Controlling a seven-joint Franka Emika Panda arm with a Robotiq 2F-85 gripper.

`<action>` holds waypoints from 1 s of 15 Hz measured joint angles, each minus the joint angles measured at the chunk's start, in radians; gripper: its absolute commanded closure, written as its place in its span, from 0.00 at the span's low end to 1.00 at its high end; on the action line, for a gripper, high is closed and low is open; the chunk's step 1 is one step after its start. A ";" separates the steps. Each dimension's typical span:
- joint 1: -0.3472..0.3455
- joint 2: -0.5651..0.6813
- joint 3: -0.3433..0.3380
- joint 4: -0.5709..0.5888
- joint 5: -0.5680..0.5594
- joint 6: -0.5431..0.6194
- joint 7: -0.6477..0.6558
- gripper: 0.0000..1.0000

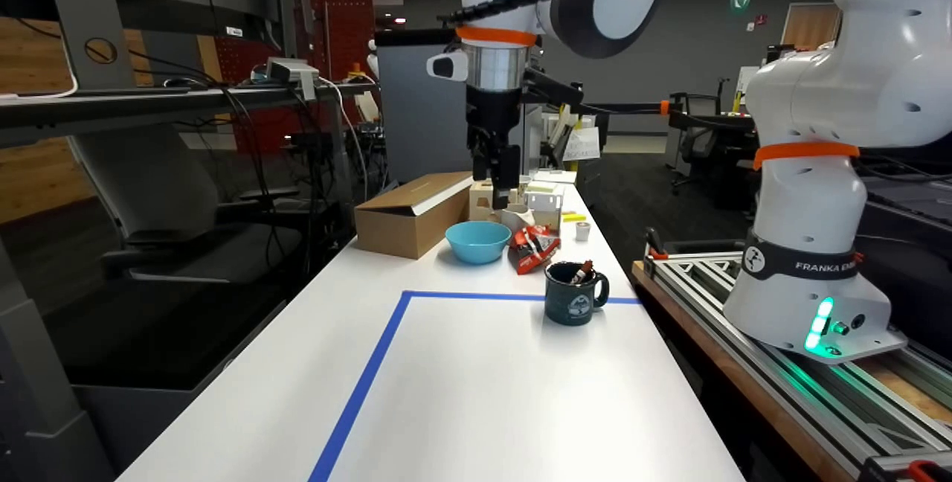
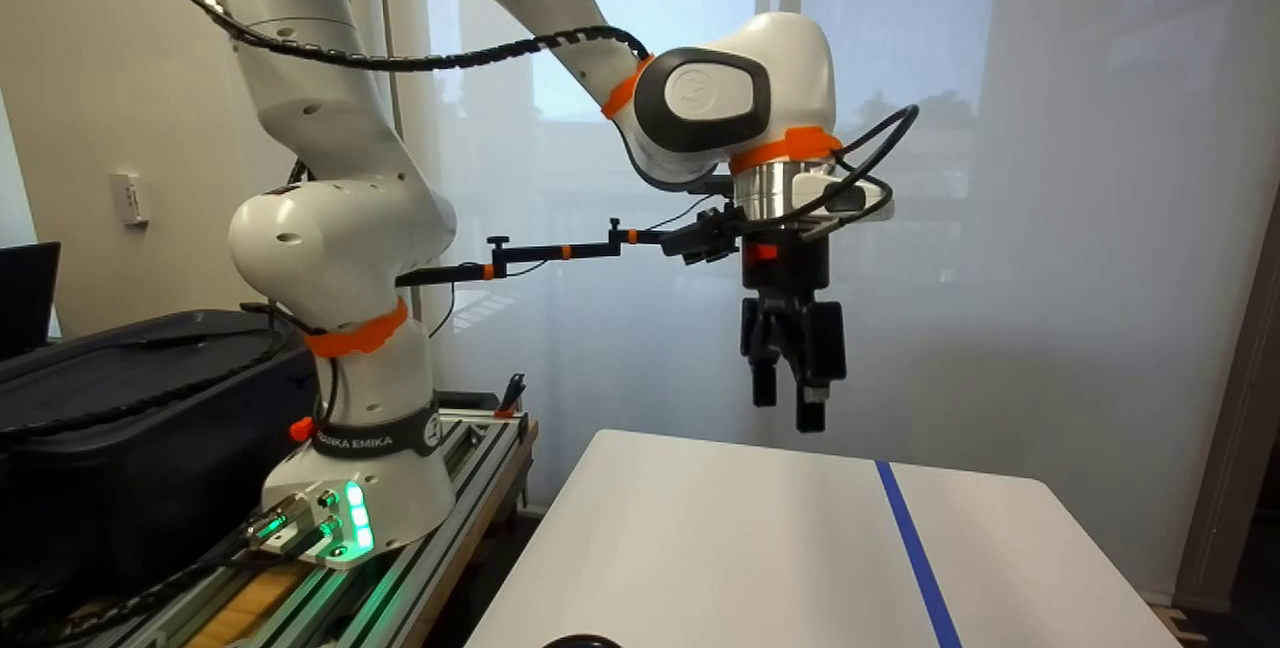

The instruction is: Shift the sharpie to the table

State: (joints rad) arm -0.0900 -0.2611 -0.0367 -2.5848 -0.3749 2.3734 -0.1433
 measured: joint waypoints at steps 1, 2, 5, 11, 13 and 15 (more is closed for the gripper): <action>-0.021 0.000 -0.013 -0.012 -0.028 0.000 0.000 0.00; -0.038 0.003 -0.027 -0.024 -0.049 0.001 0.000 0.00; -0.077 0.022 -0.066 -0.062 -0.090 0.025 -0.002 0.00; -0.113 0.116 -0.114 -0.105 -0.100 0.058 -0.005 0.00; -0.116 0.149 -0.131 -0.118 -0.086 0.058 -0.017 0.00; -0.118 0.178 -0.146 -0.124 -0.074 0.060 -0.039 0.00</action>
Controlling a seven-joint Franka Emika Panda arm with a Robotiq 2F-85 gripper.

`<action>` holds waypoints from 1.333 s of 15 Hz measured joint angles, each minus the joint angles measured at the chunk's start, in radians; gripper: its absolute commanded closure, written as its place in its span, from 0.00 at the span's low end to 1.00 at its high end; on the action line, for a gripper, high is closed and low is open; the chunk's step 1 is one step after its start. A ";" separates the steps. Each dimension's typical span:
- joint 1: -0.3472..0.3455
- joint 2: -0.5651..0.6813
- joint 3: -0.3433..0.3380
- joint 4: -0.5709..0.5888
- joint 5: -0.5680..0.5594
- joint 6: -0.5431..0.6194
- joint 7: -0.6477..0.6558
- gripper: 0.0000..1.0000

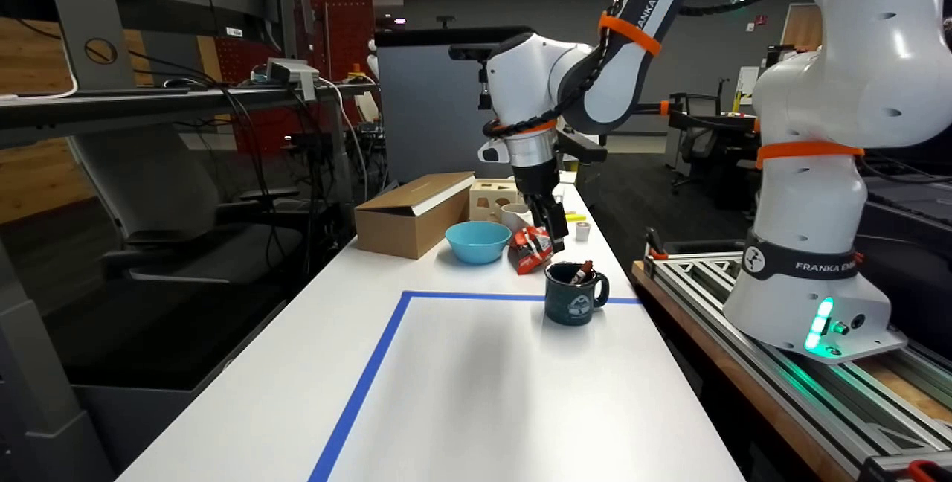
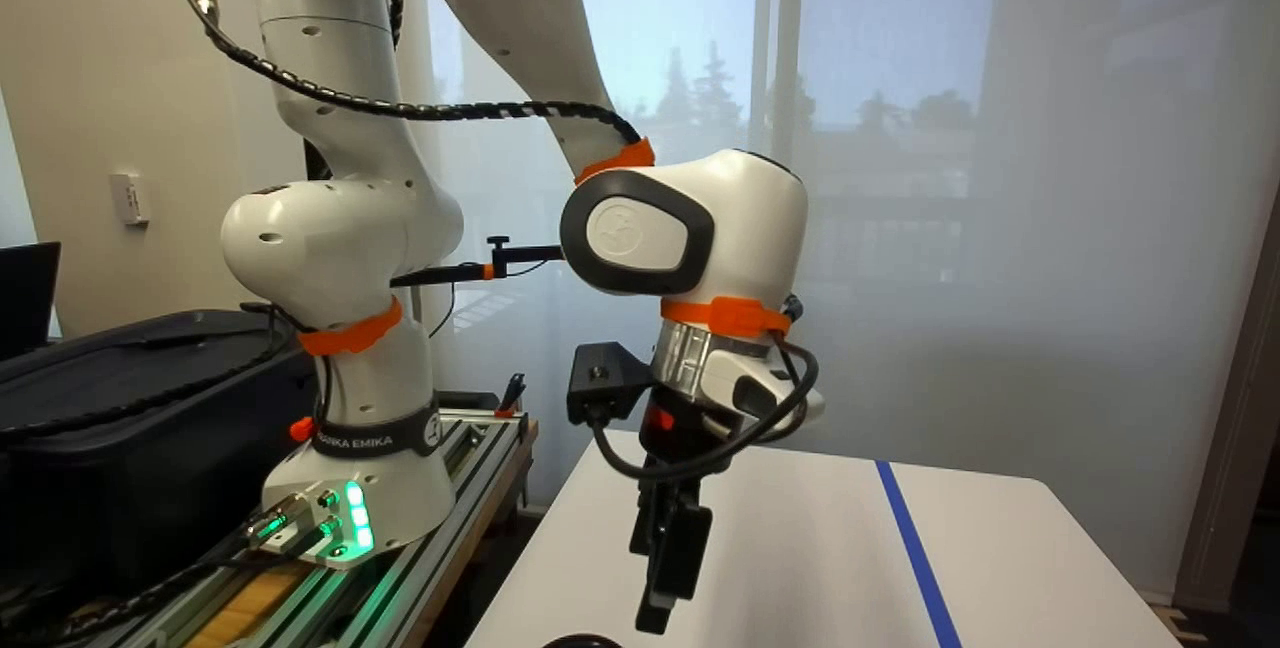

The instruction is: Shift the sharpie to the table

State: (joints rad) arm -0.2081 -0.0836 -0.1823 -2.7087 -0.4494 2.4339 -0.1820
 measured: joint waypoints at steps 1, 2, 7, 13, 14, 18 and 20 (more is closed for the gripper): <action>0.000 0.007 -0.002 0.000 0.001 0.002 -0.002 0.00; 0.000 0.009 -0.003 0.000 0.002 0.002 -0.003 0.00; 0.010 0.040 0.010 0.016 0.001 0.000 0.028 0.00; 0.031 0.178 0.025 0.087 0.002 -0.012 0.098 0.00; 0.032 0.205 0.025 0.103 0.002 -0.020 0.104 0.00; 0.034 0.292 0.026 0.167 0.025 -0.096 0.072 0.00; 0.035 0.331 0.028 0.198 0.045 -0.155 0.015 0.00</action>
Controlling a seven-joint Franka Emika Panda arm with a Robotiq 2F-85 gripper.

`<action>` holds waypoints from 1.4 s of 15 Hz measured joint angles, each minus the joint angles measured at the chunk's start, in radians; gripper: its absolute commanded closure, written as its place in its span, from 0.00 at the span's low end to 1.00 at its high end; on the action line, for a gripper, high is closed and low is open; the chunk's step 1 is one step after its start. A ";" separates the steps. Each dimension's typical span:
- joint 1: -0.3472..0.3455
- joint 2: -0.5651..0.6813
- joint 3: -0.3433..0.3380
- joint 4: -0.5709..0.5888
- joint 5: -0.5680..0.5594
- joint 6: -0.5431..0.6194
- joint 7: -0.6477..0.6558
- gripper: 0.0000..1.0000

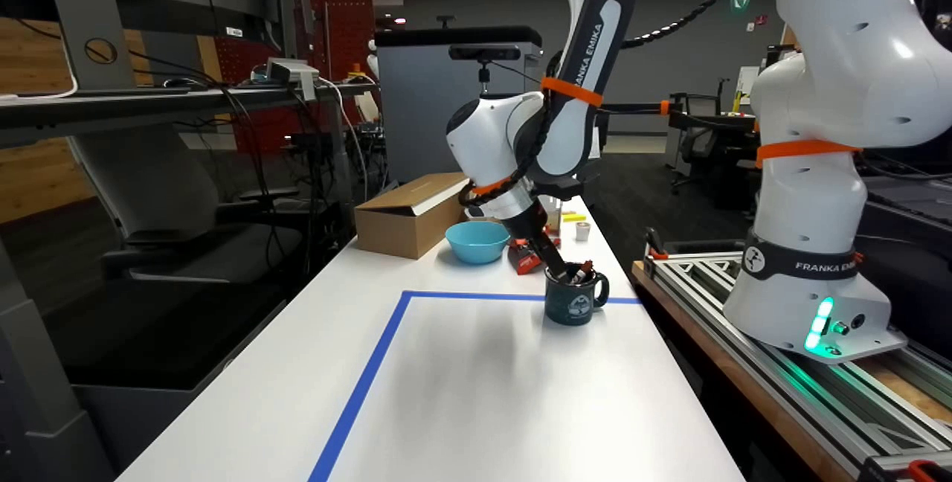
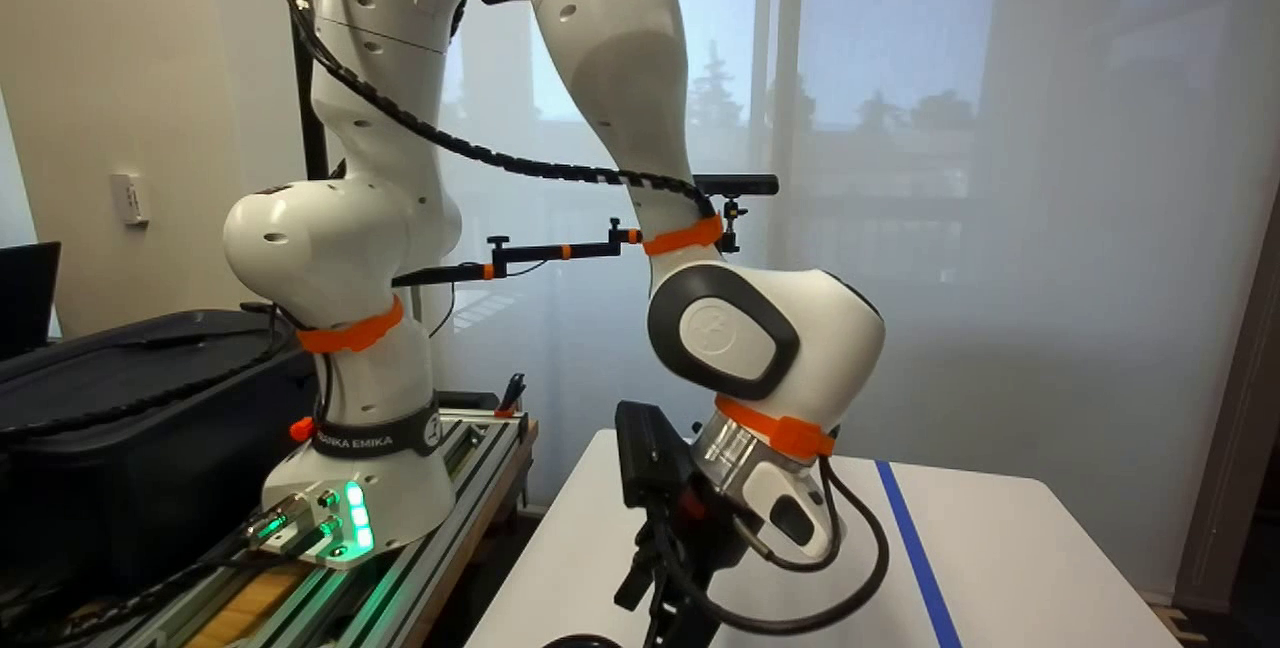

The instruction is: Shift the sharpie to the table

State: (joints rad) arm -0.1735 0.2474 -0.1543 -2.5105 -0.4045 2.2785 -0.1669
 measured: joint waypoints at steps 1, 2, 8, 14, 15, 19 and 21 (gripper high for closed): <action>0.000 0.017 0.000 0.015 0.004 -0.027 -0.023 0.00; 0.000 0.031 0.000 0.029 0.006 -0.052 -0.043 0.00; 0.000 0.076 0.000 0.098 0.003 -0.185 -0.068 0.00; 0.000 0.079 -0.003 0.104 -0.005 -0.240 -0.068 0.38; 0.000 0.082 -0.004 0.104 -0.006 -0.240 -0.068 0.42; -0.002 0.105 -0.009 0.104 -0.007 -0.240 -0.068 0.50; -0.006 0.119 -0.010 0.106 -0.007 -0.240 -0.068 0.47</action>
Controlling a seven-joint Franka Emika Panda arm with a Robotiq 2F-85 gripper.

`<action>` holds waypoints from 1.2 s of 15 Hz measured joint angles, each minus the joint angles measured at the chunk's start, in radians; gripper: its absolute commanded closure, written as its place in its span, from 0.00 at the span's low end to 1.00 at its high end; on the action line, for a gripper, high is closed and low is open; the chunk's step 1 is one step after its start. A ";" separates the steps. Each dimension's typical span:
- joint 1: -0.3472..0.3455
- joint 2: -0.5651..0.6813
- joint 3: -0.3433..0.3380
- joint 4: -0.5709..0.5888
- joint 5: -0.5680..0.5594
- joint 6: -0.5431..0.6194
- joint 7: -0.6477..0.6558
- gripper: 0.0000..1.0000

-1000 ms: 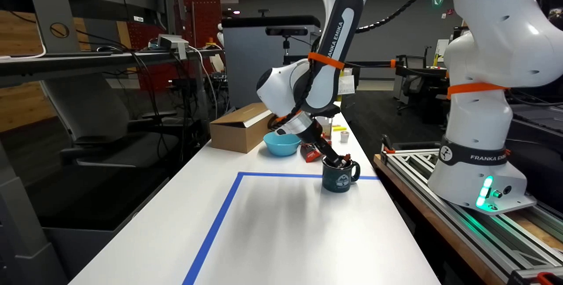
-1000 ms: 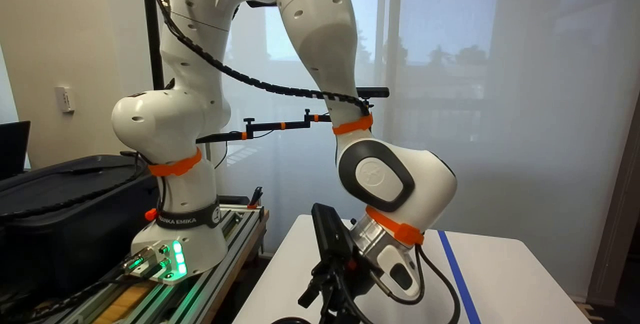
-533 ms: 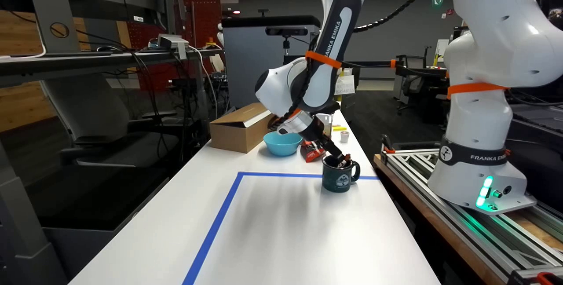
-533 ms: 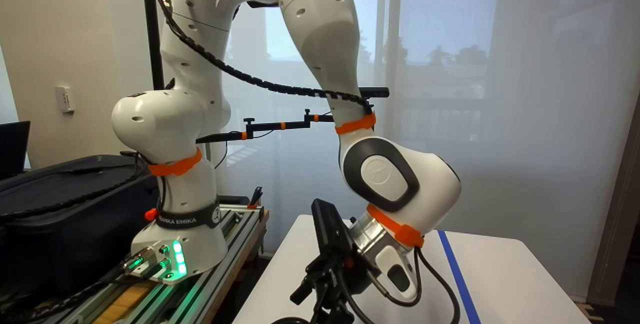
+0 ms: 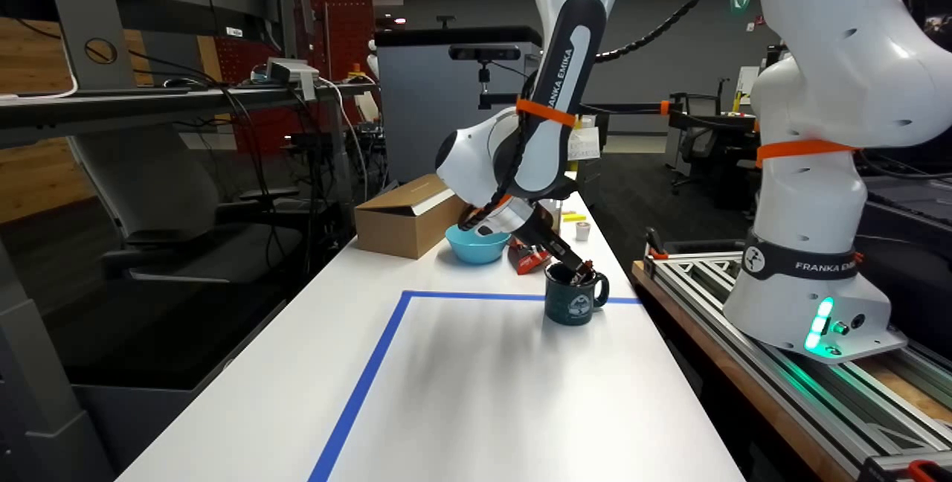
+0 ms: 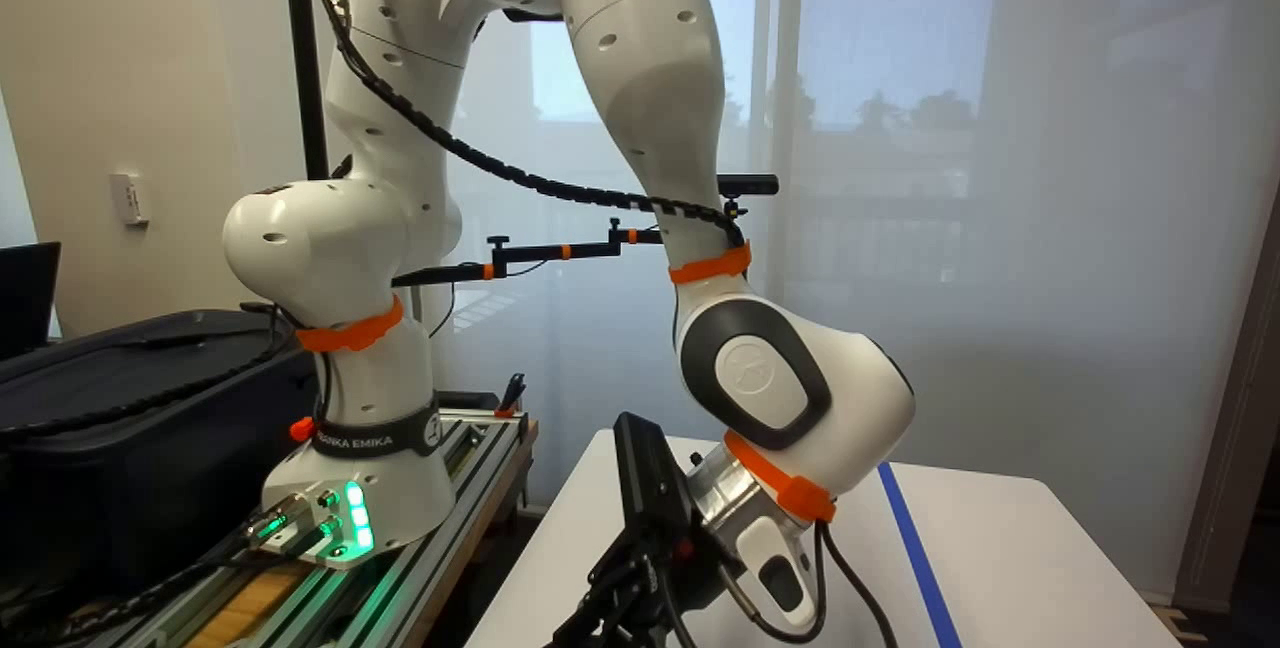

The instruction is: Shift the sharpie to the table

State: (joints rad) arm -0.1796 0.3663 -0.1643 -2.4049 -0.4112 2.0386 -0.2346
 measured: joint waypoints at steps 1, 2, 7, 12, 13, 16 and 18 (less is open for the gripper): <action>-0.002 0.007 0.000 0.001 0.000 0.000 -0.001 0.47; -0.004 0.014 0.000 0.003 0.000 0.000 -0.002 0.46; -0.013 0.058 -0.001 0.031 0.000 0.000 -0.019 0.53; -0.021 0.098 -0.001 0.061 0.000 0.000 -0.041 0.61; -0.021 0.104 -0.001 0.064 0.000 0.000 -0.044 0.60; -0.021 0.117 -0.001 0.071 0.000 0.000 -0.053 0.64; -0.021 0.125 -0.001 0.074 0.000 0.000 -0.059 0.65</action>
State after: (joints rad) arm -0.2006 0.4915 -0.1649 -2.3305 -0.4111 2.0386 -0.2933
